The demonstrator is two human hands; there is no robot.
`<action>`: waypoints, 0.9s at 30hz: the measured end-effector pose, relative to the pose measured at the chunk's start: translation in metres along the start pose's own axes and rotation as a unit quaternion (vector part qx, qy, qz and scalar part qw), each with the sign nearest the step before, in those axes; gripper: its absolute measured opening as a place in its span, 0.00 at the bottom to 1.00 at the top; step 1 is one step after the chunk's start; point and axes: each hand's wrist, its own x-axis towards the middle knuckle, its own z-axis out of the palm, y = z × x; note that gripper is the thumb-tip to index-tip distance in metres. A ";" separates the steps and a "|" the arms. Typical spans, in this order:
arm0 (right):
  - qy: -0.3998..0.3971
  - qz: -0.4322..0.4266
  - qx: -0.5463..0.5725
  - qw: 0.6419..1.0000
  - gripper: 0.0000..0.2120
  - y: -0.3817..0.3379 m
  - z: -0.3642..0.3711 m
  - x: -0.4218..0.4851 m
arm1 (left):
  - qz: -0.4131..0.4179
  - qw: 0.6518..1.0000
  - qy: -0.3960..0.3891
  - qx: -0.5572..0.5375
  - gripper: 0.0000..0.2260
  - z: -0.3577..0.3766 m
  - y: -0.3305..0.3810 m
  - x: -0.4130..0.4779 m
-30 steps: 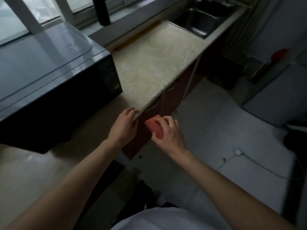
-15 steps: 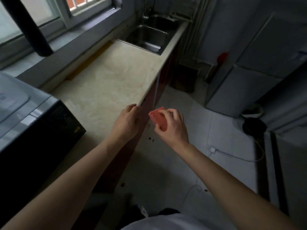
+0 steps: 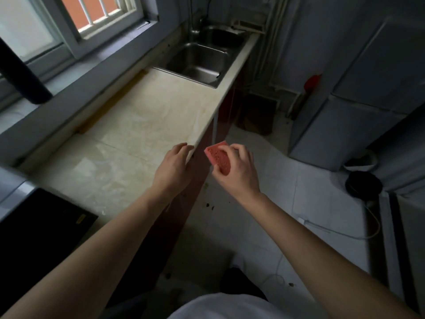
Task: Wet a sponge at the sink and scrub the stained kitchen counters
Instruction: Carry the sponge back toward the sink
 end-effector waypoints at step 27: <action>-0.137 -0.207 0.079 0.966 0.24 -0.052 0.091 0.207 | -0.247 0.949 0.190 0.053 0.20 -0.050 -0.078 0.082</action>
